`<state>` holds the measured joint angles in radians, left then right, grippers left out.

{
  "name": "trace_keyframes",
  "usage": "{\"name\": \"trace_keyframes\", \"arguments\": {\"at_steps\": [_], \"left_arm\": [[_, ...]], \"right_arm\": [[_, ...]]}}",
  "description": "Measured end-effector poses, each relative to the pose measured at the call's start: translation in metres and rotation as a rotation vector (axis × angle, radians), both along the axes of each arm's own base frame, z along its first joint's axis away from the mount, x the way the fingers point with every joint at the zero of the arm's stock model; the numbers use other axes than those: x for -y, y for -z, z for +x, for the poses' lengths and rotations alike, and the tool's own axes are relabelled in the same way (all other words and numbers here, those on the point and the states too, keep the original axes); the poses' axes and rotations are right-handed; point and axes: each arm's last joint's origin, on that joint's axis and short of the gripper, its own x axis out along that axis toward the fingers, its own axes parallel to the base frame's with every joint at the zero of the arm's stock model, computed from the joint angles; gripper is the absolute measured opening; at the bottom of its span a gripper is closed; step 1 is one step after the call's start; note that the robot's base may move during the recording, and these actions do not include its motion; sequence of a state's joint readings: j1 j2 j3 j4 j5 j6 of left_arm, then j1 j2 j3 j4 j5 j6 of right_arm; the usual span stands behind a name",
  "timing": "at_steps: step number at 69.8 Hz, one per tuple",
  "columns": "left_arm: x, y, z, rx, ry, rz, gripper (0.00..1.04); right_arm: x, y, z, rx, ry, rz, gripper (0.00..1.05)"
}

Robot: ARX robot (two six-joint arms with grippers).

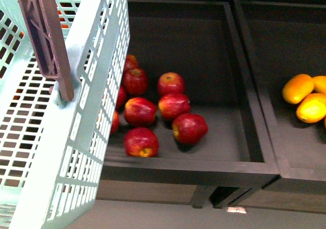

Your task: Pick mango and avocado into basket

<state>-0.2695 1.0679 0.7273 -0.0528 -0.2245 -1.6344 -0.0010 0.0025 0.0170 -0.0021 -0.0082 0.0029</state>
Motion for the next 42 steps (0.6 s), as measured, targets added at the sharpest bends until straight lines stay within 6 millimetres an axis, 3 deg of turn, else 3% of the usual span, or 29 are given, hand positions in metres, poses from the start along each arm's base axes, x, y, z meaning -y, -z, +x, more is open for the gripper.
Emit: {"name": "trace_keyframes", "arguments": {"at_steps": [15,20,28,42], "left_arm": [[0.0,0.0,0.0,0.0,0.009,0.012,0.13],[0.003,0.002,0.003,-0.076,0.155,0.066,0.13],[0.026,-0.004,0.035,-0.056,0.51,0.345,0.13],[0.09,-0.016,0.098,-0.004,0.74,0.594,0.13]], "right_arm": [[0.0,0.0,0.0,0.0,0.005,0.0,0.96],[0.0,0.0,0.0,0.0,0.005,0.0,0.96],[0.0,0.0,0.0,0.0,0.004,0.0,0.96],[0.0,0.0,0.0,0.0,0.008,0.0,0.96]]}}
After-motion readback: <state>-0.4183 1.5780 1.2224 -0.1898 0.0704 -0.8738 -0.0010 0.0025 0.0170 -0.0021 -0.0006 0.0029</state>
